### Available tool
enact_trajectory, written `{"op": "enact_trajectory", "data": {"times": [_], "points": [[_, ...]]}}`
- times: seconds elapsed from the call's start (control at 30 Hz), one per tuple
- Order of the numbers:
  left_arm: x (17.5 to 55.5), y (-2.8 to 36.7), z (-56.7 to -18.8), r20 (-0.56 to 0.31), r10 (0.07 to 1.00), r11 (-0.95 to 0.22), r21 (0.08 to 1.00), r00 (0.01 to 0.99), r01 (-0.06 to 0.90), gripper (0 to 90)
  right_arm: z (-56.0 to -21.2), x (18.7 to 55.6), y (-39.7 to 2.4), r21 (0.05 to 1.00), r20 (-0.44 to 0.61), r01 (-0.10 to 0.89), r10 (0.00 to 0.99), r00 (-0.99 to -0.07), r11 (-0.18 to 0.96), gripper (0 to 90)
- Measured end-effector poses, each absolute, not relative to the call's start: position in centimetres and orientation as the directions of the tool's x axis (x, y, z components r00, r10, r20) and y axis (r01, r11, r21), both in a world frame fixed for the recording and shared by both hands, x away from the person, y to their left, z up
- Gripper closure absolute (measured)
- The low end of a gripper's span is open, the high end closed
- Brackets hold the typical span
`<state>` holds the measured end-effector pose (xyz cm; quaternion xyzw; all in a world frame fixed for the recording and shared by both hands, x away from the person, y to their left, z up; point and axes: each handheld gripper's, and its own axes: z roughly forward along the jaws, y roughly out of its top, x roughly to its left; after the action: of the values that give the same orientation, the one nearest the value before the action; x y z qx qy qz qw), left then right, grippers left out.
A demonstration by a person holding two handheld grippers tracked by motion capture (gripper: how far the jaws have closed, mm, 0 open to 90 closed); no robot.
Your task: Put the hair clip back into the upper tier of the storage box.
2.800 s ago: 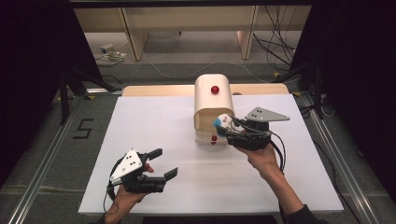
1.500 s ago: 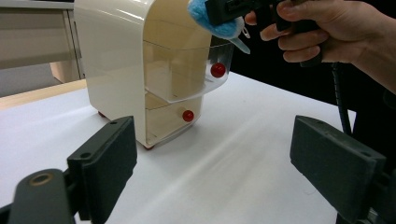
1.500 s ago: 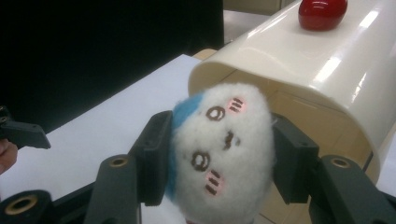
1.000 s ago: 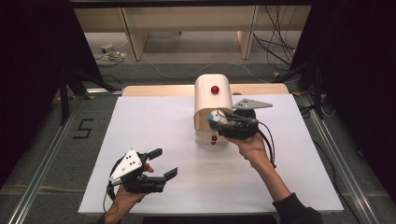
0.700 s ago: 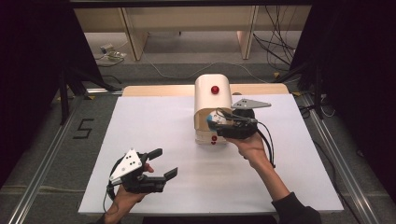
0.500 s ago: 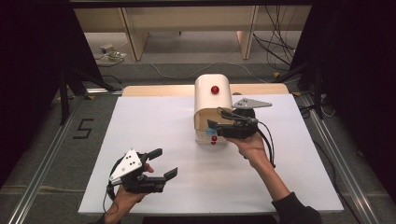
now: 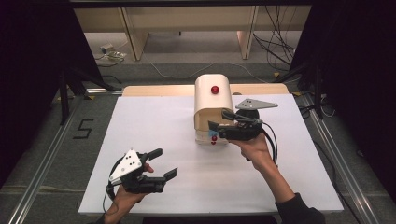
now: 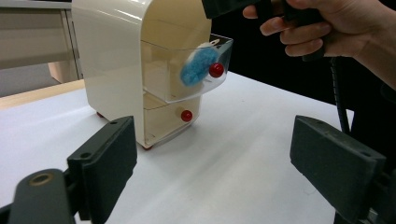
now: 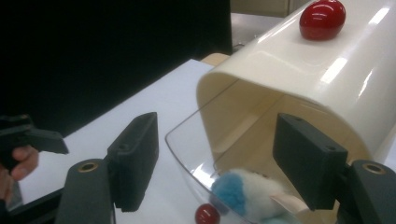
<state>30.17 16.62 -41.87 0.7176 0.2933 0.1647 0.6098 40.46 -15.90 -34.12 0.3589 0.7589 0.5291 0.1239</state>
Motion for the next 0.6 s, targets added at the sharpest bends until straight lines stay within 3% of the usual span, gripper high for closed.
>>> {"op": "enact_trajectory", "data": {"times": [0.6], "points": [[30.2, 16.6, -41.8, -0.119, 0.624, -0.083, 0.973, 0.773, 0.217, 14.4, -34.0, 38.9, -16.6, 0.920, 0.147, 0.347, 0.658, -0.738, 0.184, 30.7]]}}
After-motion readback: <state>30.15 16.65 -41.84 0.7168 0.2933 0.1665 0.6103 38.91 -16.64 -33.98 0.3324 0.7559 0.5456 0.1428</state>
